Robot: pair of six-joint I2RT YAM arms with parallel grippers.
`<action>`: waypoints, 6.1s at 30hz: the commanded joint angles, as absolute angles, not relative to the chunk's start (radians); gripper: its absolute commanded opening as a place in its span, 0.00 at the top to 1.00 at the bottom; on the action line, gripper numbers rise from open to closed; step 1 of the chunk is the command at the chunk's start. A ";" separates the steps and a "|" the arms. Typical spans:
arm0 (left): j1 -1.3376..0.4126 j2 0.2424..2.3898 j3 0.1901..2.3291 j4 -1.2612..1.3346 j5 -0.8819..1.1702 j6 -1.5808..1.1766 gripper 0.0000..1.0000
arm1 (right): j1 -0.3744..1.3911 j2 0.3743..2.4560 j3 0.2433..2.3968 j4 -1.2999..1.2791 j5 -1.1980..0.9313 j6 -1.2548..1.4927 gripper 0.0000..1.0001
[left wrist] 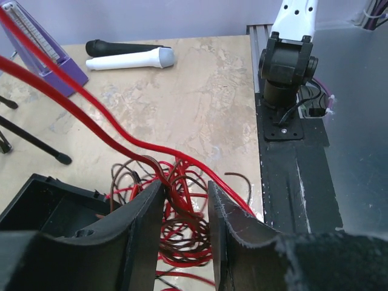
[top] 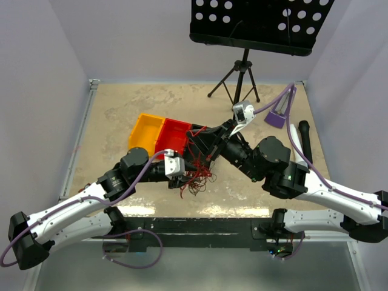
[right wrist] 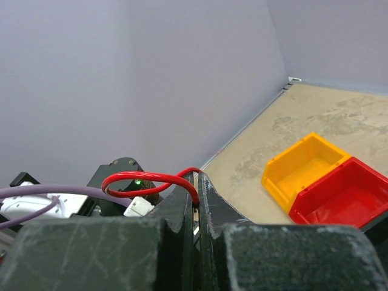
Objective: Untangle the cables
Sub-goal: Untie the cable, then place the cable in the bin.
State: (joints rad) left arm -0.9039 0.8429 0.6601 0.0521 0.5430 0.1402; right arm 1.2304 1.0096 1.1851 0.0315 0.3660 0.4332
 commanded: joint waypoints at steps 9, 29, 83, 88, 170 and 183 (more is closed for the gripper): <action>-0.891 0.792 0.618 0.129 0.542 0.100 0.76 | 1.233 1.028 1.279 0.095 0.315 0.443 1.00; -0.799 0.735 0.771 0.104 0.321 -0.310 0.10 | 1.249 1.121 1.324 0.160 0.262 0.468 1.00; -0.799 0.706 0.422 0.150 0.588 0.055 0.87 | 1.272 1.152 1.960 0.061 0.581 0.065 1.00; -0.799 0.703 0.390 0.155 0.586 0.081 0.87 | 1.272 1.140 2.005 0.060 0.636 0.014 1.00; -0.759 0.646 0.879 0.083 -0.359 0.279 0.00 | 0.750 1.335 1.167 0.245 0.732 0.233 1.00; -0.758 0.653 0.867 0.086 -0.328 0.273 0.00 | 0.704 1.250 1.097 0.221 0.718 0.250 1.00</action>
State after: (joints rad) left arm -0.7654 0.6529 0.8700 0.0460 -0.3508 0.2729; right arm 0.7155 1.2697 1.0935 0.2016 0.7223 0.2424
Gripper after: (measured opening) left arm 0.997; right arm 0.018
